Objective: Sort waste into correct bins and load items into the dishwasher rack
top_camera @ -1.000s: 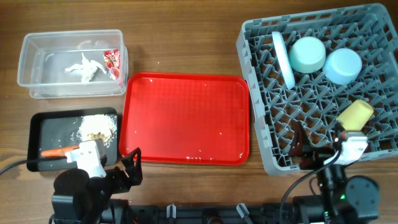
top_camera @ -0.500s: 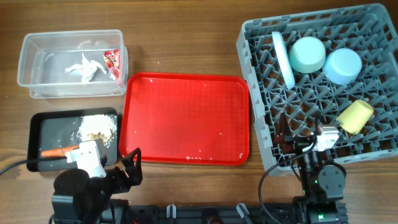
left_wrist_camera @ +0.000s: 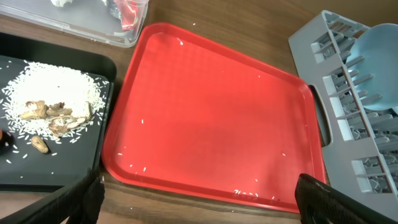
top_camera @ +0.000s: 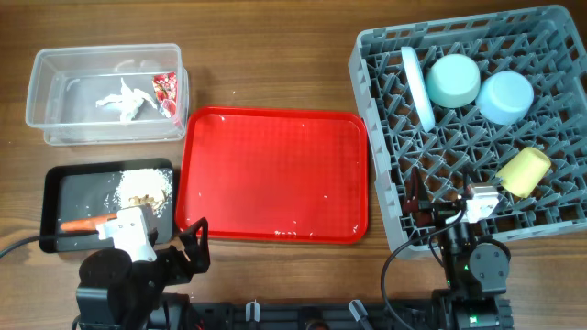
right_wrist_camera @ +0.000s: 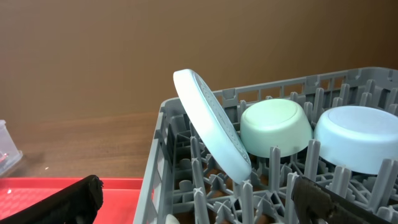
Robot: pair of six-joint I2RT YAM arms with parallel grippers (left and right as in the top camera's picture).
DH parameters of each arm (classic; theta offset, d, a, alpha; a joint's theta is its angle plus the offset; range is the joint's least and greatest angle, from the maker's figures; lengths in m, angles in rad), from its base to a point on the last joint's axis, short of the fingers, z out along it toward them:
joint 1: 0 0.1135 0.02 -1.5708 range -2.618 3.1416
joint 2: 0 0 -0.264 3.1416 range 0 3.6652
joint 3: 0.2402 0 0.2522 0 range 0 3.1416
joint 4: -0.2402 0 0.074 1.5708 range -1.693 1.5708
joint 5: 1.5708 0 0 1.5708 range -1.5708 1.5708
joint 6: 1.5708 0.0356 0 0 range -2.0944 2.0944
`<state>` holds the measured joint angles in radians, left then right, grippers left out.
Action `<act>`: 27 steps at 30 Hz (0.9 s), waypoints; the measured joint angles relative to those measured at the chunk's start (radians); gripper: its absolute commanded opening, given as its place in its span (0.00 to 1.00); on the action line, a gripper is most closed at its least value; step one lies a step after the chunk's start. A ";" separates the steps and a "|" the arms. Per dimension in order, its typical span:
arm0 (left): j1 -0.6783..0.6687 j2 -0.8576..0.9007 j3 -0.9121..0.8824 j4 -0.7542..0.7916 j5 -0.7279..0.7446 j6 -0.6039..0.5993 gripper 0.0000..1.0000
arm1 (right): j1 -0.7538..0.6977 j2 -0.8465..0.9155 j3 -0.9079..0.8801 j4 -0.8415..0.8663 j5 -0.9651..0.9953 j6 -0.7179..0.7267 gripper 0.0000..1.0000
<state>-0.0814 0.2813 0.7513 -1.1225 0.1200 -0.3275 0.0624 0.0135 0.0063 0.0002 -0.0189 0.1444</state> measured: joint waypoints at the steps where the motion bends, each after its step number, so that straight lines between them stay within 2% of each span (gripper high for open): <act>1: 0.000 0.000 0.000 0.000 0.000 0.000 1.00 | 0.000 0.000 0.000 0.000 0.000 0.000 1.00; 7: 0.006 -0.002 0.000 0.000 0.000 0.000 1.00 | 0.000 0.000 0.000 0.000 0.000 0.000 1.00; 10: 0.076 -0.058 -0.015 0.023 -0.014 0.000 1.00 | 0.000 0.000 0.000 0.000 0.000 0.000 1.00; 12: 0.105 -0.130 -0.145 0.187 -0.037 0.001 1.00 | 0.000 0.000 0.000 0.000 0.000 0.000 1.00; 16: 0.108 -0.260 -0.533 0.751 -0.039 0.014 1.00 | 0.000 -0.002 0.000 -0.002 -0.003 0.000 1.00; 17: 0.108 -0.264 -0.621 0.968 -0.016 0.061 1.00 | 0.000 -0.002 0.000 0.000 -0.003 0.000 1.00; 19: 0.108 -0.268 -0.710 1.130 0.020 0.158 1.00 | 0.000 -0.002 0.000 0.000 -0.003 0.000 1.00; 21: 0.108 -0.269 -0.736 1.060 0.029 0.203 1.00 | 0.000 -0.002 0.000 0.000 -0.003 0.000 1.00; 27: 0.108 -0.269 -0.740 1.063 0.035 0.222 1.00 | 0.000 -0.002 0.000 0.000 -0.003 0.000 1.00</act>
<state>0.0265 0.0128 0.0116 -0.0597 0.1551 -0.1051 0.0624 0.0116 0.0063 -0.0002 -0.0223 0.1444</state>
